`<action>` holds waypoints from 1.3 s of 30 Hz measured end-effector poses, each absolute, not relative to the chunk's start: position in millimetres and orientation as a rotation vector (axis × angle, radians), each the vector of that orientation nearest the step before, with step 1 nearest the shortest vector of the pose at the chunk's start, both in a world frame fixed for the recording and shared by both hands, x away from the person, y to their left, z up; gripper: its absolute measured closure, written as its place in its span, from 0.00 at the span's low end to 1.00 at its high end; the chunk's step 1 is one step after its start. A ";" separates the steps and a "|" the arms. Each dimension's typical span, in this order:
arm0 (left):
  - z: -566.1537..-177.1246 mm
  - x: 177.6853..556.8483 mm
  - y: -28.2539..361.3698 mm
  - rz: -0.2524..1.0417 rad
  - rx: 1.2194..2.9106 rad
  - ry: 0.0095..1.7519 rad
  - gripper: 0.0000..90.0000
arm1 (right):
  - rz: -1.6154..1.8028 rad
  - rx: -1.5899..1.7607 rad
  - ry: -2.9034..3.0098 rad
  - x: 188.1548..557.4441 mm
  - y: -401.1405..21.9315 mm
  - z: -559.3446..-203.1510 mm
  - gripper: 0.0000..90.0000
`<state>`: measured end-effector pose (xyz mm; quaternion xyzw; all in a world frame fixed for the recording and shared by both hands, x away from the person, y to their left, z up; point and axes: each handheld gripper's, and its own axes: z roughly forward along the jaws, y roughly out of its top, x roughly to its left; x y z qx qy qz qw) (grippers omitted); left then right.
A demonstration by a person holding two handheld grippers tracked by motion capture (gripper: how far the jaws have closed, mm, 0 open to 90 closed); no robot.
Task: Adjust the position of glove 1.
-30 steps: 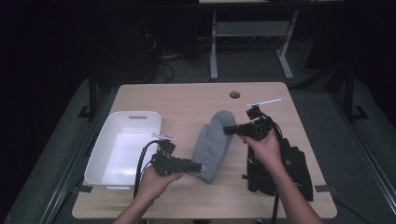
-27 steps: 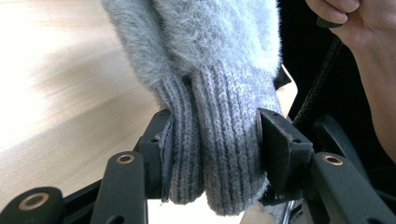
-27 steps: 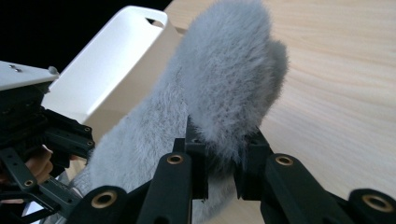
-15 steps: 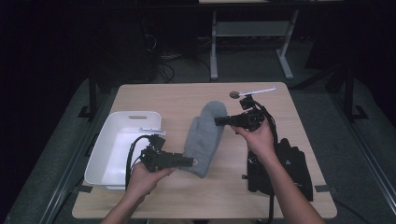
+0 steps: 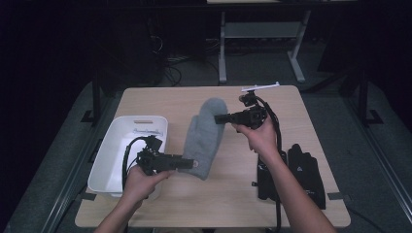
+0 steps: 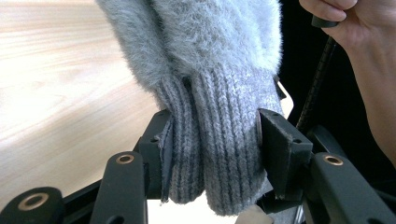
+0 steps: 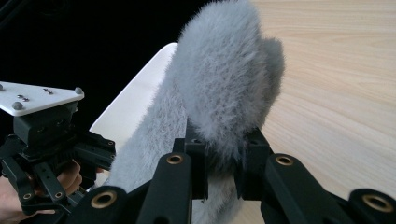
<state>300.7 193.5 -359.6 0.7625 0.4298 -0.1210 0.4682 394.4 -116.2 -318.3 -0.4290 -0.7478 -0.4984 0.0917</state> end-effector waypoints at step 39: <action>-325.6 291.8 257.3 -0.173 1.808 1.095 0.55 | -1.541 -1.126 -2.134 415.4 -50.2 -284.1 0.86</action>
